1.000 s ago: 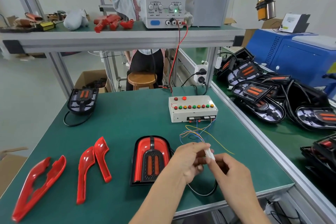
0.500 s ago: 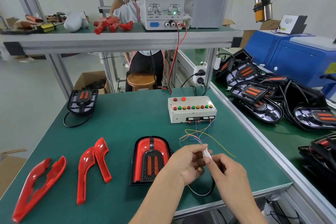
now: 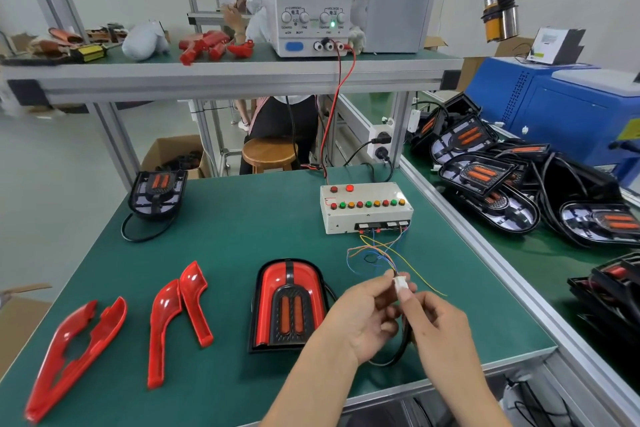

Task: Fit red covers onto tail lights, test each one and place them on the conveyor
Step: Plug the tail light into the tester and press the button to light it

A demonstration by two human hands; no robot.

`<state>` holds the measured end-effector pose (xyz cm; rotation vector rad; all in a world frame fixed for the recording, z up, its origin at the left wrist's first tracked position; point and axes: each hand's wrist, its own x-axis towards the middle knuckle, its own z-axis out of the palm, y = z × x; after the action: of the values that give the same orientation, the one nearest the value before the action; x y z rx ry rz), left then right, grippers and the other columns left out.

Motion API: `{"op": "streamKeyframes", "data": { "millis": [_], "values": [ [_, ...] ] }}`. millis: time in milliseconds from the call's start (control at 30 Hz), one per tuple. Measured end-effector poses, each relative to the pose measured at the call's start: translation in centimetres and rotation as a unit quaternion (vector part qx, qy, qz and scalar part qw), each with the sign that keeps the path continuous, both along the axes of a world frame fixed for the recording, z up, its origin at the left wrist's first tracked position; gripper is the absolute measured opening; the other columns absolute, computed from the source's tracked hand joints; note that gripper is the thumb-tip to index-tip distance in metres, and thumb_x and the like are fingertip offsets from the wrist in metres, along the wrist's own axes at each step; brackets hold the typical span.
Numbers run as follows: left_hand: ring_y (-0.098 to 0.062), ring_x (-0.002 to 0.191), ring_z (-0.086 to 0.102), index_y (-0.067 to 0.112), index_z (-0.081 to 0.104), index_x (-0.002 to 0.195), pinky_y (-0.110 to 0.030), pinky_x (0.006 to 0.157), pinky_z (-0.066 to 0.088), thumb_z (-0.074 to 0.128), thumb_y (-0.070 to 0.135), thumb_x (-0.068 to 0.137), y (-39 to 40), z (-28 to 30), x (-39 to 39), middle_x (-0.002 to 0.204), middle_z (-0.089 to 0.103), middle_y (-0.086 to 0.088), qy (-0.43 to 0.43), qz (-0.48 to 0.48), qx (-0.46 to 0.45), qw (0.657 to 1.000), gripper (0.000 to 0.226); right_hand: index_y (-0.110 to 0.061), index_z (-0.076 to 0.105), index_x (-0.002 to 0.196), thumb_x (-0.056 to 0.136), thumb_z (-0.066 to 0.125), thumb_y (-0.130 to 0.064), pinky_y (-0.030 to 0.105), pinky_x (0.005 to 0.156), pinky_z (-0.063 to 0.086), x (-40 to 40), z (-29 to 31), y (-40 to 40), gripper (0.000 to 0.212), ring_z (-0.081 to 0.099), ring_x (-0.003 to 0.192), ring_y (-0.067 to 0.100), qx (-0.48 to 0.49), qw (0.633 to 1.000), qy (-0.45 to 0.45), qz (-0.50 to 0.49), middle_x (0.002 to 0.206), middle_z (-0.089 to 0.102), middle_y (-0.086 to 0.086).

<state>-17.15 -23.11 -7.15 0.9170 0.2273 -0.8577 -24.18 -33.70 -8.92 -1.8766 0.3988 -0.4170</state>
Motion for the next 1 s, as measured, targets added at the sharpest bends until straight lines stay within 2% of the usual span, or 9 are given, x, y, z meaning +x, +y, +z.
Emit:
{"op": "streamKeyframes", "data": {
  "millis": [167, 333, 433, 567, 733, 867, 1000],
  "values": [
    [-0.009, 0.054, 0.049, 0.01, 0.075, 0.094, -0.017, 0.038, 0.026, 0.056, 0.017, 0.101, 0.0, 0.2, -0.3, 0.087, 0.075, -0.005, -0.021, 0.011, -0.018, 1.0, 0.022, -0.016, 0.065, 0.065, 0.085, 0.062, -0.057, 0.031, 0.054, 0.028, 0.2, 0.4, 0.6, 0.045, 0.032, 0.054, 0.017, 0.061, 0.998, -0.011, 0.004, 0.051, 0.045, -0.005],
    [-0.007, 0.044, 0.04, 0.01, 0.069, 0.095, -0.016, 0.037, 0.021, 0.048, 0.008, 0.101, 0.2, 0.0, -0.3, 0.078, 0.07, -0.005, -0.035, 0.025, -0.01, 0.999, 0.022, -0.021, 0.066, 0.061, 0.093, 0.064, -0.045, 0.021, 0.046, 0.031, 0.5, 0.3, 1.2, 0.04, 0.035, 0.049, 0.011, 0.07, 0.997, -0.019, -0.005, 0.048, 0.055, -0.007],
    [-0.008, 0.046, 0.037, 0.011, 0.068, 0.097, -0.018, 0.038, 0.019, 0.048, 0.009, 0.101, 0.5, -0.4, -0.4, 0.078, 0.067, -0.005, -0.034, 0.026, 0.004, 0.999, 0.02, -0.02, 0.069, 0.064, 0.095, 0.064, -0.042, 0.029, 0.053, 0.036, 0.7, 0.0, 1.5, 0.038, 0.041, 0.049, 0.011, 0.064, 0.998, -0.002, -0.012, 0.054, 0.064, -0.002],
    [-0.009, 0.049, 0.035, 0.01, 0.068, 0.1, -0.018, 0.038, 0.019, 0.053, 0.013, 0.099, 0.6, -0.9, -0.6, 0.079, 0.06, -0.006, -0.016, 0.031, -0.007, 0.999, 0.016, -0.015, 0.068, 0.062, 0.094, 0.063, -0.043, 0.031, 0.056, 0.039, 0.8, -0.3, 1.8, 0.042, 0.049, 0.048, 0.005, 0.048, 0.998, 0.009, -0.03, 0.061, 0.07, 0.0],
    [-0.009, 0.048, 0.035, 0.009, 0.07, 0.102, -0.018, 0.037, 0.02, 0.056, 0.015, 0.098, 0.4, -1.3, -1.0, 0.08, 0.059, -0.006, 0.0, 0.032, -0.027, 0.999, 0.016, -0.024, 0.069, 0.063, 0.093, 0.063, -0.044, 0.032, 0.057, 0.041, 0.6, -0.6, 1.7, 0.036, 0.047, 0.048, 0.005, 0.048, 0.998, 0.01, -0.042, 0.06, 0.07, 0.001],
    [-0.009, 0.048, 0.035, 0.008, 0.072, 0.099, -0.018, 0.038, 0.02, 0.056, 0.015, 0.098, 0.1, -1.2, -1.0, 0.077, 0.061, -0.005, 0.0, 0.028, -0.025, 0.999, 0.017, -0.022, 0.069, 0.063, 0.094, 0.064, -0.041, 0.033, 0.058, 0.041, 0.5, -0.7, 1.4, 0.036, 0.046, 0.048, 0.007, 0.059, 0.997, 0.004, -0.043, 0.058, 0.068, 0.002],
    [-0.01, 0.053, 0.042, 0.004, 0.071, 0.102, -0.017, 0.037, 0.022, 0.053, 0.016, 0.103, -0.3, -0.5, -0.6, 0.084, 0.065, -0.008, -0.017, 0.031, 0.023, 0.999, 0.022, -0.022, 0.071, 0.065, 0.095, 0.063, -0.046, 0.03, 0.055, 0.035, 0.6, -1.1, 0.7, 0.039, 0.04, 0.05, 0.009, 0.076, 0.996, 0.01, -0.036, 0.052, 0.057, 0.001]
  ]
}}
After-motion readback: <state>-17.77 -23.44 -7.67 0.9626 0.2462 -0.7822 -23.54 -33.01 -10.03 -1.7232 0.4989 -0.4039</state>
